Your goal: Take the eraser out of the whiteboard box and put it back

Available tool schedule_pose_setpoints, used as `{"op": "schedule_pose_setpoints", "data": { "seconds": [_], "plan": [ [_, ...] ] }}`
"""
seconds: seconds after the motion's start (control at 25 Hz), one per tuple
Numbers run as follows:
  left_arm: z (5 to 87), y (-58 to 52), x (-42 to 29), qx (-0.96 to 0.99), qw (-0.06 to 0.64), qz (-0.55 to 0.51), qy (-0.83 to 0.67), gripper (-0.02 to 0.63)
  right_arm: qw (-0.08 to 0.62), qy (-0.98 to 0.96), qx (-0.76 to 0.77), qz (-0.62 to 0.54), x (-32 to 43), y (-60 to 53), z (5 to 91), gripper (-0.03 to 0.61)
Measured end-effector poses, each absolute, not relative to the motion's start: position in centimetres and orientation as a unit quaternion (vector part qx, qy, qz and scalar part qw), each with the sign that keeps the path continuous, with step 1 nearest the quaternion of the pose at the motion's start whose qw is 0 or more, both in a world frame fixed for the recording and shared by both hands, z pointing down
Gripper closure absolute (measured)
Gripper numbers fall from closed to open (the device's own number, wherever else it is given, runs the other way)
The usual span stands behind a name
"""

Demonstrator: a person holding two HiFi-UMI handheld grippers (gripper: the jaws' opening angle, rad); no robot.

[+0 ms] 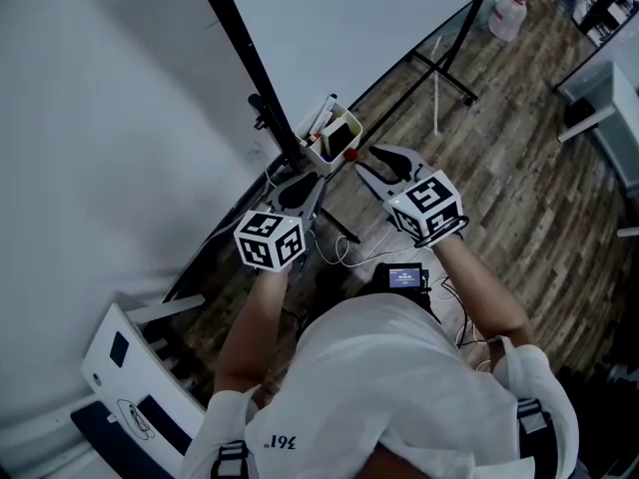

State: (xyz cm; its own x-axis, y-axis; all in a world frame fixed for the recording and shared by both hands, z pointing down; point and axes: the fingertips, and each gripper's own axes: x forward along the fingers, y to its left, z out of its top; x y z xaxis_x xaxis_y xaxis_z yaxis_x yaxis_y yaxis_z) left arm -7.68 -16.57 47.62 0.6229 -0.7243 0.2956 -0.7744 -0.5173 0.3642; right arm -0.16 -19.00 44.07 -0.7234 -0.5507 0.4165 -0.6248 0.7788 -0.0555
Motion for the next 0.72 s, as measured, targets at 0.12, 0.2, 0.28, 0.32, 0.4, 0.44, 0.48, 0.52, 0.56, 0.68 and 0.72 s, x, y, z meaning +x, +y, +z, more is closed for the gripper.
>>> {"op": "schedule_pose_setpoints", "data": {
  "seconds": [0.12,0.2,0.28,0.32,0.4,0.44,0.48,0.52,0.56,0.68,0.72],
  "plan": [
    [48.2,-17.2,-7.9,0.866,0.239,0.060,-0.435,0.561,0.201,-0.922,0.318,0.097,-0.5,-20.0,44.7,0.426],
    [48.7,-17.6,-8.1,0.863,0.244,0.063,-0.437,0.561,0.208,-0.921,0.316,0.096,-0.8,-20.5,45.3,0.426],
    [49.2,-18.0,-8.3,0.861,0.247,0.066,-0.439,0.561,0.215,-0.920,0.314,0.095,-1.0,-20.9,45.8,0.425],
    [49.4,-18.2,-8.5,0.860,0.249,0.068,-0.440,0.561,0.217,-0.920,0.312,0.095,-1.2,-21.1,46.0,0.423],
    [49.7,-18.7,-8.8,0.858,0.251,0.070,-0.443,0.560,0.222,-0.919,0.311,0.094,-1.5,-21.6,46.3,0.420],
    [49.8,-18.9,-9.0,0.857,0.252,0.070,-0.444,0.555,0.224,-0.919,0.312,0.094,-1.6,-21.9,46.5,0.419],
    [49.9,-19.1,-9.1,0.856,0.253,0.071,-0.445,0.554,0.226,-0.918,0.312,0.094,-1.7,-22.1,46.7,0.417],
    [50.0,-19.3,-9.2,0.855,0.254,0.072,-0.446,0.552,0.228,-0.917,0.312,0.094,-1.7,-22.3,46.9,0.414],
    [50.2,-19.4,-9.2,0.855,0.255,0.073,-0.447,0.551,0.230,-0.917,0.312,0.095,-1.8,-22.6,47.1,0.410],
    [50.6,-19.7,-9.3,0.853,0.257,0.077,-0.448,0.545,0.237,-0.915,0.312,0.097,-2.0,-23.2,47.9,0.396],
    [50.9,-19.8,-9.3,0.852,0.257,0.079,-0.449,0.543,0.239,-0.914,0.312,0.098,-2.2,-23.4,48.1,0.387]
  ]
}}
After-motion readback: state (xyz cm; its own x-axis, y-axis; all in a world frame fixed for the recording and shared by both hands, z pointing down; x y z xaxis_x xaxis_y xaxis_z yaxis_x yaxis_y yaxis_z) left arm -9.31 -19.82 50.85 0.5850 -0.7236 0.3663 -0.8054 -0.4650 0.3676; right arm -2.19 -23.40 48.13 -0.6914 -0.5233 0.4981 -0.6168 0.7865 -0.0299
